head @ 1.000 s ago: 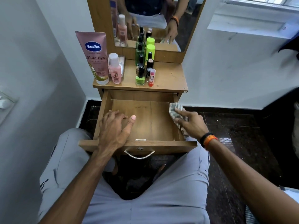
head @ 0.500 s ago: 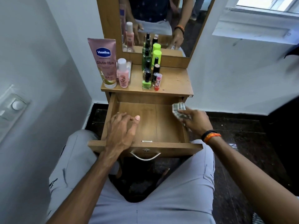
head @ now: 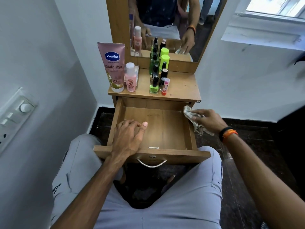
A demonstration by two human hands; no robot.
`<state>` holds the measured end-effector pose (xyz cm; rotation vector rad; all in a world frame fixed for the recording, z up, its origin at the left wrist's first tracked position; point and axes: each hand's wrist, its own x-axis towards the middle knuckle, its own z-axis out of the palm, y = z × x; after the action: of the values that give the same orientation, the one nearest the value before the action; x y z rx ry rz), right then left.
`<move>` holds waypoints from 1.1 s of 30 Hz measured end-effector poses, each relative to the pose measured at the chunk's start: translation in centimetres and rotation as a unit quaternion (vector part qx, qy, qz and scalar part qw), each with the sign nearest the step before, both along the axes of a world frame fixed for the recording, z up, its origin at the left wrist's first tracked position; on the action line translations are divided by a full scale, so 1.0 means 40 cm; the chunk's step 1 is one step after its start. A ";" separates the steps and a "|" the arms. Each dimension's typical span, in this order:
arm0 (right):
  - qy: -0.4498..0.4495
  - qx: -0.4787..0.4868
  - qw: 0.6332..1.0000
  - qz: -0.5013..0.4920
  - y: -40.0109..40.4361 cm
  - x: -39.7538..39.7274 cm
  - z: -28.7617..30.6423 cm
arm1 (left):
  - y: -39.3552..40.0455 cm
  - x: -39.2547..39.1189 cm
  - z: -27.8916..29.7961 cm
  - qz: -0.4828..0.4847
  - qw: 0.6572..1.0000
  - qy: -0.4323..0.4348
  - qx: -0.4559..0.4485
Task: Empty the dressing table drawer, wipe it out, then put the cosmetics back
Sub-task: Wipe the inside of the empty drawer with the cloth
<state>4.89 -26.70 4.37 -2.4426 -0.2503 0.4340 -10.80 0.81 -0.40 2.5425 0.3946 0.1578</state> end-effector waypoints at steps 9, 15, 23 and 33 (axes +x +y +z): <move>0.391 0.592 0.698 -0.101 -0.076 -0.077 0.075 | -0.018 -0.022 0.015 0.003 1.000 0.027 -0.009; 0.445 0.640 0.625 -0.044 -0.041 -0.078 0.062 | -0.016 -0.023 0.013 0.003 0.999 0.037 0.016; 0.327 0.639 0.685 -0.125 0.063 -0.032 0.085 | -0.016 -0.028 0.012 0.015 0.999 0.040 0.001; -0.280 0.160 0.922 -0.213 0.182 0.160 0.164 | -0.012 -0.032 0.011 0.020 0.999 0.026 -0.032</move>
<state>11.27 -19.41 10.92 -2.1561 -0.0126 -0.4707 -12.08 0.32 0.05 2.4798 0.4644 0.0922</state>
